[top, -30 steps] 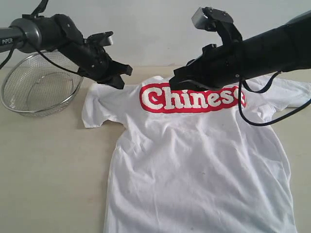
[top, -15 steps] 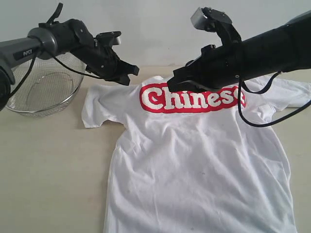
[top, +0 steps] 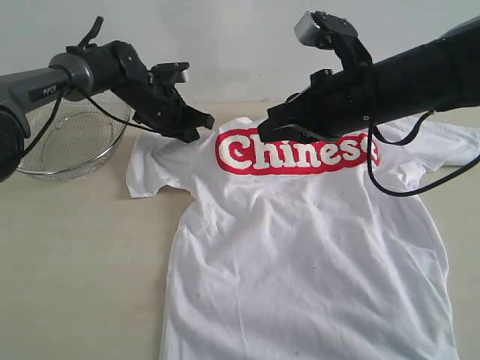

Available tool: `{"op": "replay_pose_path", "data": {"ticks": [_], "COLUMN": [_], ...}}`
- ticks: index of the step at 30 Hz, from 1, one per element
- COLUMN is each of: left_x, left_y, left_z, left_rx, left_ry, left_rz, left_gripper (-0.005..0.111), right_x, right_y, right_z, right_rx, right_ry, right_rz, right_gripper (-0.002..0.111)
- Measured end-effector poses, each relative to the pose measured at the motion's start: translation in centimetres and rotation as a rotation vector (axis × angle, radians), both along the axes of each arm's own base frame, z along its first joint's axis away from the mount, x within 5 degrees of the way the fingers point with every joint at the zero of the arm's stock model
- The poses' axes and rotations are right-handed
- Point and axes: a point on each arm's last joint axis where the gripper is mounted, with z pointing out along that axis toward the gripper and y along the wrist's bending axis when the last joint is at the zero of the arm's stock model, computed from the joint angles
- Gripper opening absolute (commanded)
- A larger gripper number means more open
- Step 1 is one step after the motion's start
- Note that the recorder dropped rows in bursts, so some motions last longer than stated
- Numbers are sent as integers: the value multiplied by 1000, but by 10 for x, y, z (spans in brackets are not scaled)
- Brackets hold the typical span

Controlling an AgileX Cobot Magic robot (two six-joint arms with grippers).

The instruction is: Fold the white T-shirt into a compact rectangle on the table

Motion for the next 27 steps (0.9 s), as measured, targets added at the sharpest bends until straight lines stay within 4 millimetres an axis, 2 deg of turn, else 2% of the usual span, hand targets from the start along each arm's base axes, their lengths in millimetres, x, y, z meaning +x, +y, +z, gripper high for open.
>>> {"op": "replay_pose_path", "data": {"ticks": [8, 20, 27], "left_x": [2, 7, 12], "left_y": [0, 9, 8], "left_z": [-1, -1, 4], "left_rx": [-14, 78, 64], "left_ry": [2, -34, -49], "left_rz": [44, 135, 151], "left_gripper": [4, 4, 4], "right_x": [0, 0, 0], "right_y": [0, 0, 0], "right_z": [0, 0, 0], "right_rx": [-2, -3, -3], "right_ry": [0, 0, 0], "right_rz": [1, 2, 2], "right_gripper": [0, 0, 0]}}
